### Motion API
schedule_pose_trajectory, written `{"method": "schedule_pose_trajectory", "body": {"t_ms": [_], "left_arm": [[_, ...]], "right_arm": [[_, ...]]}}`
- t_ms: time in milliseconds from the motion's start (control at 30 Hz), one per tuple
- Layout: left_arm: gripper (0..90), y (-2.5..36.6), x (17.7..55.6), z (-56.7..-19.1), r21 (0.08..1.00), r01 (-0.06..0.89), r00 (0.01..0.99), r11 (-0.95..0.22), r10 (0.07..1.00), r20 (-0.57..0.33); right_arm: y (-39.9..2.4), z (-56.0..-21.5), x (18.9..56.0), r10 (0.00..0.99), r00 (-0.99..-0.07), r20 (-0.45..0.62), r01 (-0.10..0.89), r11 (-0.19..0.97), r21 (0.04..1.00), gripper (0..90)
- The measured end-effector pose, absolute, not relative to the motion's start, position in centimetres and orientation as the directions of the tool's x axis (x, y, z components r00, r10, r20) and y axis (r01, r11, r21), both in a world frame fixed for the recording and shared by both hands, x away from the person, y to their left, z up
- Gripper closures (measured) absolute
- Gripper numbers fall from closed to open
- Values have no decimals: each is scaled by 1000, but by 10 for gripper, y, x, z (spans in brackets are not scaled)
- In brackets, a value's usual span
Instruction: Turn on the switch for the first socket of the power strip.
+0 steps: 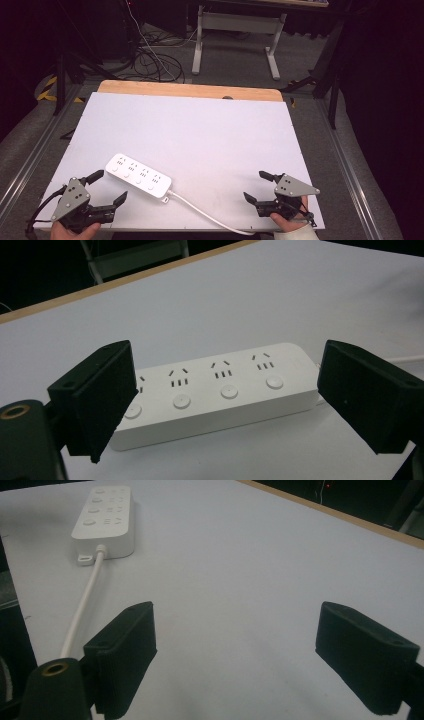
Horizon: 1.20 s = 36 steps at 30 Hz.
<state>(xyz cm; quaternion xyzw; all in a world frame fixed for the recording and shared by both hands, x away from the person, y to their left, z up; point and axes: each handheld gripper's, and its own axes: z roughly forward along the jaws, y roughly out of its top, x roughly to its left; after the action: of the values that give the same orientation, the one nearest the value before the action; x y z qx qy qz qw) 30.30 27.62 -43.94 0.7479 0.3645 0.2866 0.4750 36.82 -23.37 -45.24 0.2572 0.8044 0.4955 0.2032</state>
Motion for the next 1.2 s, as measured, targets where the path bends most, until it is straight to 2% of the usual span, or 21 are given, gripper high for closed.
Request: {"method": "schedule_pose_trajectory", "body": {"t_ms": [300,533,667,800,1033,1200], "left_arm": [[98,277,303,-438,919,280,571,-277,818,73],[98,277,304,-438,933,289,571,-215,821,12],[105,277,304,-437,931,284,568,-228,823,28],[133,275,302,-436,922,272,562,-276,823,81],[183,278,302,-428,930,286,605,-231,796,12],[189,277,302,-422,928,270,616,-256,787,38]], "right_arm": [[-234,-454,370,607,-792,-67,212,377,902,171],[-234,-453,369,607,-792,-66,211,373,904,171],[-234,-454,369,606,-793,-68,213,380,900,171],[-234,-454,369,603,-794,-71,206,378,903,173],[-233,-454,369,598,-798,-71,207,383,900,174],[-233,-454,369,604,-793,-81,201,385,901,174]]}}
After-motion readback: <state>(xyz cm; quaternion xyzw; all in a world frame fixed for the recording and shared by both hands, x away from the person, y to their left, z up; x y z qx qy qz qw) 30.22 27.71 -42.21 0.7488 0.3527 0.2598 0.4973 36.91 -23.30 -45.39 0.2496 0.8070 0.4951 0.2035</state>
